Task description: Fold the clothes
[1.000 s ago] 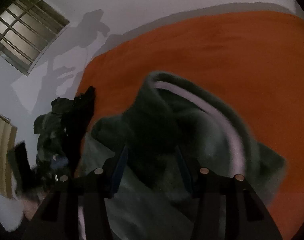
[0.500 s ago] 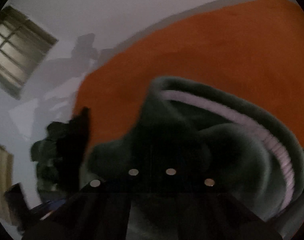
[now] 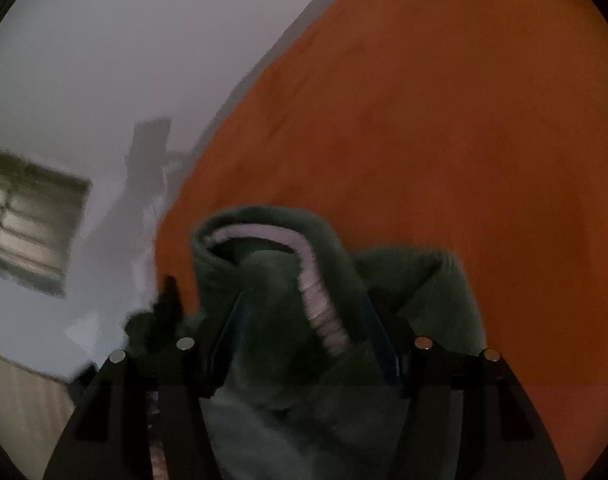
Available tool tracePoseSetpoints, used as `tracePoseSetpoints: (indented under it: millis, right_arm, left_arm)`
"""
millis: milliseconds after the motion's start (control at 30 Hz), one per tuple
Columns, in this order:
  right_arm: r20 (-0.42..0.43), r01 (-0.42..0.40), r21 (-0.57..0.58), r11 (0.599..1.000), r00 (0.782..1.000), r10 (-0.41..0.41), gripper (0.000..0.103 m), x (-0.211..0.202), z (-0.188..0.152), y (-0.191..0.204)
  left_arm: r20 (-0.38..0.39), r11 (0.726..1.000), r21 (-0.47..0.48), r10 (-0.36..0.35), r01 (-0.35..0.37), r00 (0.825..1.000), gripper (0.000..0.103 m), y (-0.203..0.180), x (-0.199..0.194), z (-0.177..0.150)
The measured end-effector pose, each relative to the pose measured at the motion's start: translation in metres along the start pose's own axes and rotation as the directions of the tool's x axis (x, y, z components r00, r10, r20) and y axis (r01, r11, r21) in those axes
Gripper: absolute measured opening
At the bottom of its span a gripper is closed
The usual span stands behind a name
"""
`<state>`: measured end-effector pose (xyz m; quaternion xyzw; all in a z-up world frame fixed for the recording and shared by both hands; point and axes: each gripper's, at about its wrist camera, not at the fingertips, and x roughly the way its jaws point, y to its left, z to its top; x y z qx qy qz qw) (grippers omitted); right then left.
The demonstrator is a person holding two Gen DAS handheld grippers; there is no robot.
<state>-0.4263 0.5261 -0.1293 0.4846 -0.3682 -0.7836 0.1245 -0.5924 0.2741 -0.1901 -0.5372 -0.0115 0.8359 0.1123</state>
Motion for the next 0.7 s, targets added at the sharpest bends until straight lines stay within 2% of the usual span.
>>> tracePoseSetpoints:
  millis: [67,133,200,233,333,400,467,533,633,700]
  right_arm:
    - [-0.043,0.119,-0.079,0.99,0.991,-0.123,0.06,0.011,-0.001,0.002]
    - [-0.098,0.123,-0.112,0.986,0.986,-0.134,0.06,0.017,-0.004,0.002]
    - [-0.132,0.124,-0.157,0.98,0.981,-0.145,0.059,0.022,-0.01,0.007]
    - [-0.13,0.115,-0.182,0.977,0.982,-0.14,0.052,0.023,-0.012,0.013]
    - [-0.153,0.003,-0.184,0.983,0.988,-0.031,0.047,0.018,-0.01,0.031]
    - [-0.152,-0.124,-0.141,0.982,0.983,0.102,0.047,0.009,-0.004,0.047]
    - [-0.142,-0.258,-0.096,0.961,0.96,0.243,0.047,0.004,0.001,0.063]
    - [-0.156,-0.349,-0.067,0.935,0.929,0.336,0.048,0.017,0.004,0.08]
    - [-0.22,-0.342,-0.059,0.938,0.921,0.322,0.048,0.055,0.002,0.097]
    - [-0.216,-0.375,-0.049,0.926,0.909,0.357,0.05,0.06,0.0,0.102]
  left_arm:
    - [0.009,1.0,0.011,0.001,-0.001,1.0,0.06,-0.01,0.006,0.005]
    - [0.018,1.0,-0.001,0.001,-0.001,1.0,0.06,-0.012,0.012,0.009]
    - [0.001,0.998,-0.063,-0.003,0.003,1.0,0.06,0.001,0.018,0.012]
    - [-0.007,0.995,-0.095,-0.006,0.005,1.0,0.06,0.008,0.021,0.014]
    - [-0.023,0.982,-0.185,-0.036,0.031,0.999,0.06,0.029,0.015,0.013]
    - [-0.014,0.975,-0.218,-0.035,0.031,0.999,0.06,0.045,0.0,0.009]
    - [0.002,0.973,-0.232,-0.016,0.016,1.0,0.06,0.058,-0.015,0.007]
    - [0.011,0.97,-0.242,-0.019,0.021,1.0,0.06,0.062,-0.021,0.005]
    - [0.012,0.972,-0.233,-0.032,0.034,0.999,0.06,0.059,-0.024,-0.001]
    - [0.008,0.976,-0.218,-0.022,0.023,1.0,0.06,0.059,-0.025,-0.006]
